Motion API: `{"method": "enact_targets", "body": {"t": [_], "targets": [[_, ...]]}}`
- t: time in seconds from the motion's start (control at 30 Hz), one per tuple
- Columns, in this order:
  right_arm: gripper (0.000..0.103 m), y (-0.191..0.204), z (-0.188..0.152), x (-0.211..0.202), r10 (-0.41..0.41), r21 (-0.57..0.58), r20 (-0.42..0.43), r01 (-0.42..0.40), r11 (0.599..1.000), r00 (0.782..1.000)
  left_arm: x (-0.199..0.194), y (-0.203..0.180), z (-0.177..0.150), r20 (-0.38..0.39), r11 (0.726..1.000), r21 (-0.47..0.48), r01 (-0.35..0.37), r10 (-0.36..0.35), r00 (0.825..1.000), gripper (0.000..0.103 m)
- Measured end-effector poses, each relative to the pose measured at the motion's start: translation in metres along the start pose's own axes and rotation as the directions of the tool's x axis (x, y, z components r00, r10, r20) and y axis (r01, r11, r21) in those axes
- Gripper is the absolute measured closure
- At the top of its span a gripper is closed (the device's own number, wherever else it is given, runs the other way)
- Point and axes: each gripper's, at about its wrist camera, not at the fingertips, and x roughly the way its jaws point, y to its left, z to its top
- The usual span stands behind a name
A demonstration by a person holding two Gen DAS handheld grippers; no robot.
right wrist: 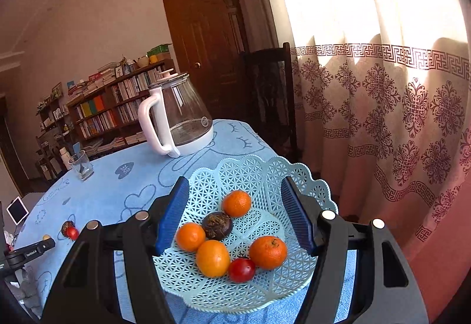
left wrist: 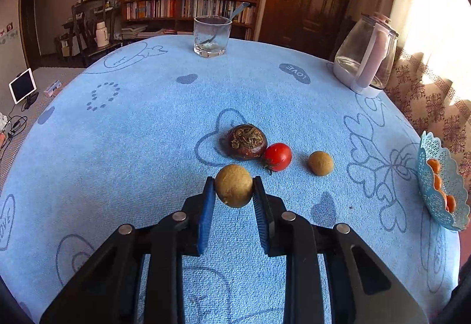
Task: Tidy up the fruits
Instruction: 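Grasp the tan round fruit with the left tool, then grasp the red tomato with the right tool while the left tool holds the tan fruit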
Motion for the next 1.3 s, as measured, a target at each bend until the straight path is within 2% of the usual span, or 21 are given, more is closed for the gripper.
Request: {"method": "enact_targets", "body": {"t": [0.1,0.17,0.23,0.3,0.43,0.5,0.6,0.7,0.83,0.93,1.3], "targets": [[0.036,0.034,0.000,0.005,0.106,-0.042,-0.049,-0.108,0.993,0.993,-0.006,0.002,-0.006,-0.002,1.000,0.014,-0.004,0.004,1.000,0.077],[0.036,0.064,-0.004,0.016,0.184,-0.085,-0.113,-0.194,0.977,0.976,-0.011,0.004,-0.008,0.007,1.000,0.020,-0.001,0.001,1.000,0.077],[0.036,0.096,-0.012,0.031,0.265,-0.120,-0.202,-0.292,0.949,0.943,-0.016,0.006,-0.009,0.018,1.000,0.024,0.001,-0.002,1.000,0.077],[0.036,0.129,-0.023,0.047,0.308,-0.152,-0.282,-0.359,0.921,0.909,-0.021,0.010,-0.011,0.024,1.000,0.028,0.001,-0.002,1.000,0.077],[0.036,0.188,-0.044,0.074,0.334,-0.218,-0.395,-0.441,0.871,0.856,-0.025,0.022,-0.016,0.025,1.000,0.021,-0.005,0.005,1.000,0.077],[0.036,0.214,-0.055,0.084,0.334,-0.242,-0.432,-0.465,0.852,0.837,-0.026,0.028,-0.018,0.022,1.000,0.011,-0.008,0.007,1.000,0.077],[0.039,0.244,-0.063,0.100,0.324,-0.278,-0.462,-0.481,0.831,0.826,-0.026,0.033,-0.020,0.012,1.000,0.013,-0.013,0.013,1.000,0.077],[0.048,0.268,-0.074,0.113,0.316,-0.317,-0.494,-0.507,0.802,0.810,-0.029,0.036,-0.022,0.014,1.000,0.017,-0.013,0.013,1.000,0.077],[0.056,0.294,-0.088,0.125,0.304,-0.359,-0.530,-0.534,0.765,0.792,-0.033,0.042,-0.023,0.017,1.000,0.009,-0.008,0.007,1.000,0.077],[0.059,0.305,-0.096,0.130,0.287,-0.395,-0.539,-0.538,0.744,0.792,-0.033,0.046,-0.023,0.011,1.000,0.000,-0.006,0.006,1.000,0.077],[0.060,0.300,-0.100,0.145,0.252,-0.397,-0.547,-0.512,0.762,0.798,-0.031,0.041,-0.024,0.002,1.000,0.005,-0.003,0.003,1.000,0.077]]}}
